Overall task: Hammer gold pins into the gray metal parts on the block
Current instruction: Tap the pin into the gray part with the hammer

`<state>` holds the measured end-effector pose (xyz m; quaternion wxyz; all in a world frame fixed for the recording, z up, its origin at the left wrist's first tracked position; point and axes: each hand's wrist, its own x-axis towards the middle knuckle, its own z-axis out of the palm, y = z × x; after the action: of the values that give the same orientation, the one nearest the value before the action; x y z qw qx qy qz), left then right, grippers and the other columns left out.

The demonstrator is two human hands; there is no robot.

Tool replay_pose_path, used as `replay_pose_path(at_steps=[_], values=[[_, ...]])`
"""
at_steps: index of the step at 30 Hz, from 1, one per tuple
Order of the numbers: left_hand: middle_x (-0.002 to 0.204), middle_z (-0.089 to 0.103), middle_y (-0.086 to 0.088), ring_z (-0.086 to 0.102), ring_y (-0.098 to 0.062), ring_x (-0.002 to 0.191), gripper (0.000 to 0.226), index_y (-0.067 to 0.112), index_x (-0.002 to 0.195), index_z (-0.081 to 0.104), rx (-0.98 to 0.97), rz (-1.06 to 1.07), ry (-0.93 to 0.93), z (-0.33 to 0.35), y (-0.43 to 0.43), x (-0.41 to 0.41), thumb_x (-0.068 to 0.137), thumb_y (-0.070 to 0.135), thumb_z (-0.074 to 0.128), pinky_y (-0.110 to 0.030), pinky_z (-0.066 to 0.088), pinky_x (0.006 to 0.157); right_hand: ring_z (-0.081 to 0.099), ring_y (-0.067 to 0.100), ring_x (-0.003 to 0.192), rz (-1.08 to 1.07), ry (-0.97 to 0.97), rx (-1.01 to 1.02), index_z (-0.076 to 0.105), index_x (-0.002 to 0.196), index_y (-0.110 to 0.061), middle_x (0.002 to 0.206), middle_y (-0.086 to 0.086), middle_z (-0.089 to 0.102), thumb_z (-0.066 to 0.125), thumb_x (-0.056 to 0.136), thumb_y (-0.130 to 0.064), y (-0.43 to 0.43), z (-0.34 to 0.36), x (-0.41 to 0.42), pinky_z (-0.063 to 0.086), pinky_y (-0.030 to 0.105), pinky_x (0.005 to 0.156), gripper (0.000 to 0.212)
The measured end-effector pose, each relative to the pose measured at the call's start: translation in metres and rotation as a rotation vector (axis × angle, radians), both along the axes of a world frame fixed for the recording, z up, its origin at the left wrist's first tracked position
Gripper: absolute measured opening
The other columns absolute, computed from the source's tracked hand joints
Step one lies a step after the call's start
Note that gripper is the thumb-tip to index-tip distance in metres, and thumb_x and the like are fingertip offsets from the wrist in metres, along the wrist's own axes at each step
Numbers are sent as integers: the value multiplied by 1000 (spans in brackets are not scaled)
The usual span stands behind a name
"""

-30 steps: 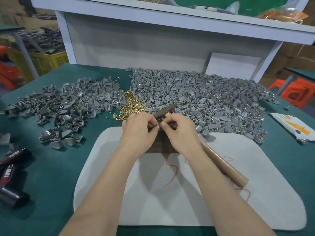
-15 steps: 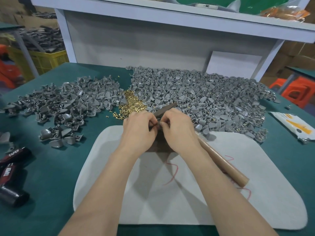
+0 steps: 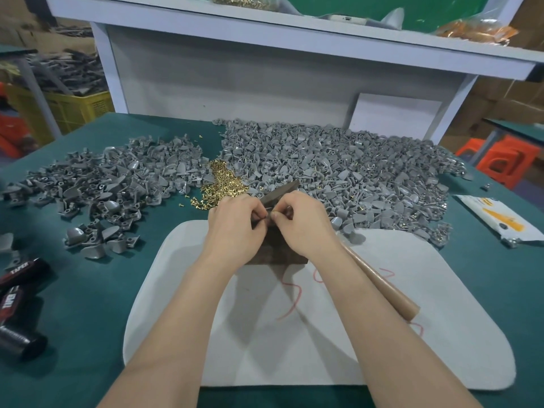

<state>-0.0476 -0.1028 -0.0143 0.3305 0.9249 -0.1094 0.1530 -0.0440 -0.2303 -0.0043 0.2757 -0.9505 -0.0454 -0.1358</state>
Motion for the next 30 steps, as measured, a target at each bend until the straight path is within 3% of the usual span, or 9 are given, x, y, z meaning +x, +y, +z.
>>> replay_pose_path(at_steps=[6,12,17,19,21,25,28,30], values=[[93,62,4,48,-24,100,4,22,87,65,-8,4,11,0,0,0,86,20,62,-37,38,88,56,18,91,-8,65,21,64,81,-20,90,-2,55,59,90,-20,-1,3,1,38,23,75,10],[90,60,7,49,-23,99,4,24,83,63,-9,6,16,0,0,-1,86,22,63,-37,38,89,58,20,92,-18,27,56,61,77,-22,92,-1,60,61,88,-19,1,-1,-1,44,28,81,12],[86,56,12,49,-21,98,12,28,76,56,-13,10,24,1,2,-2,85,25,64,-36,36,87,61,16,96,29,23,212,72,99,-13,105,1,68,58,90,-15,-11,1,-6,44,30,93,16],[85,55,13,49,-20,97,13,28,76,56,-17,15,24,0,2,0,86,25,63,-34,35,86,60,14,96,-75,-34,232,69,108,-15,108,0,69,55,92,-17,-26,4,-9,43,25,91,21],[83,55,13,49,-20,97,11,27,77,57,-15,27,28,-1,2,0,86,24,62,-35,35,86,61,18,96,-206,-10,110,68,107,-17,105,1,69,56,91,-24,-43,5,-11,45,27,87,21],[83,56,11,49,-22,96,10,27,78,58,6,47,43,-1,2,1,87,25,60,-39,39,90,60,30,91,-242,284,-183,66,95,-15,96,9,67,54,90,-27,-50,-1,-13,48,32,76,18],[80,57,11,51,-23,96,12,28,76,57,-11,56,56,0,2,1,87,25,61,-39,40,90,56,31,83,-219,363,-217,60,86,-10,89,12,61,48,91,-22,-49,-1,-10,48,36,75,18],[79,58,11,53,-23,95,12,28,76,58,-17,67,57,0,3,1,86,25,61,-39,40,89,59,31,85,-203,326,-200,59,91,-8,91,12,63,52,91,-26,-50,3,-10,48,34,75,20]])
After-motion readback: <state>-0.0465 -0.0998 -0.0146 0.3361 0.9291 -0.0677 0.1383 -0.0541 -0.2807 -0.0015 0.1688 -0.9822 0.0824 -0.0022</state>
